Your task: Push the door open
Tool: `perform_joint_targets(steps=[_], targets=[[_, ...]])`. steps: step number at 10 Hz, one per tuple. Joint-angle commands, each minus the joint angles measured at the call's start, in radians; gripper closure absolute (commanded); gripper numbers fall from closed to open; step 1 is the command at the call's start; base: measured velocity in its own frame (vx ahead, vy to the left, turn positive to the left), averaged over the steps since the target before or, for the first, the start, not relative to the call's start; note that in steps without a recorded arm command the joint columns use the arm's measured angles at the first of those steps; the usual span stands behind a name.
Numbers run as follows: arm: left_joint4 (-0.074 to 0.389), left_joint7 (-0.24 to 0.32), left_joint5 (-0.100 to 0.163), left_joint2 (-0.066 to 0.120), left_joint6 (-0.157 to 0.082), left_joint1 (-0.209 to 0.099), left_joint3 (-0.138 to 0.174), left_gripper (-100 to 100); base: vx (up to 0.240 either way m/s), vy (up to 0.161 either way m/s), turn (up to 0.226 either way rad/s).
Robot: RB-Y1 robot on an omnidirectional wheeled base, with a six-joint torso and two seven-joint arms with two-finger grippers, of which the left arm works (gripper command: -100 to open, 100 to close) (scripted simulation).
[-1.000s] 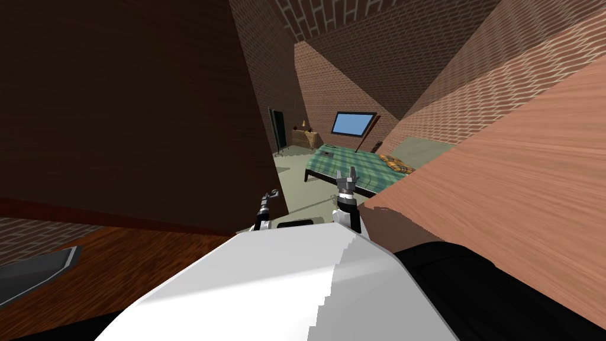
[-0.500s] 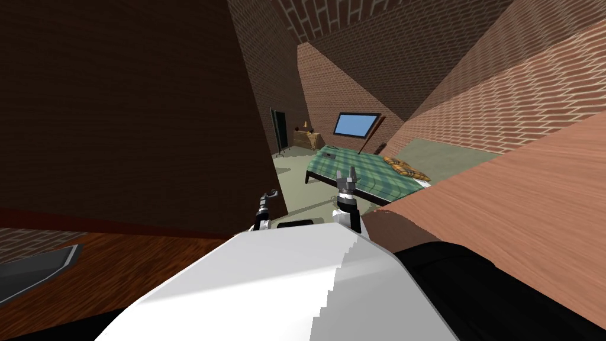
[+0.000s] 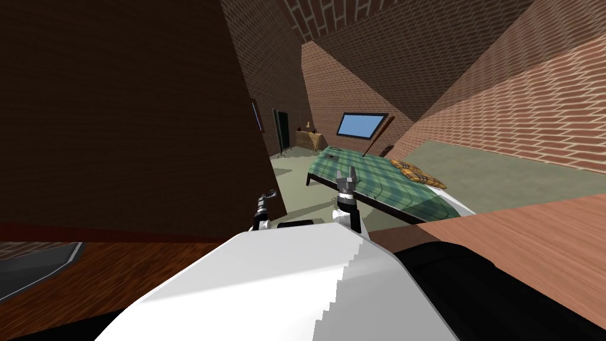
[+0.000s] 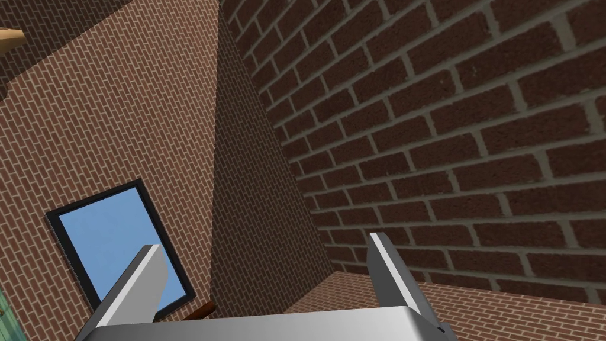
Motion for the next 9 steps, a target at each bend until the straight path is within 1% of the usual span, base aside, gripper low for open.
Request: perform_joint_targets(steps=[1, 4, 6, 7, 8, 9], targets=[[0.006, -0.013, 0.013, -0.006, -0.012, -0.013, 0.031, 100, 0.196, -0.101, 0.113], [0.006, -0.025, 0.023, -0.031, -0.013, -0.014, 0.054, 100, 0.176, -0.088, 0.080], [0.006, -0.030, 0.027, -0.044, -0.014, -0.015, 0.064, 100, 0.167, -0.110, 0.057], [0.011, -0.027, 0.030, -0.027, -0.017, -0.008, 0.074, 100, 0.060, -0.031, 0.069], [0.008, -0.033, 0.042, 0.005, -0.018, -0.006, 0.094, 100, 0.133, -0.006, 0.051], [0.007, -0.036, 0.046, 0.013, -0.018, -0.006, 0.102, 100, 0.200, -0.005, 0.046]])
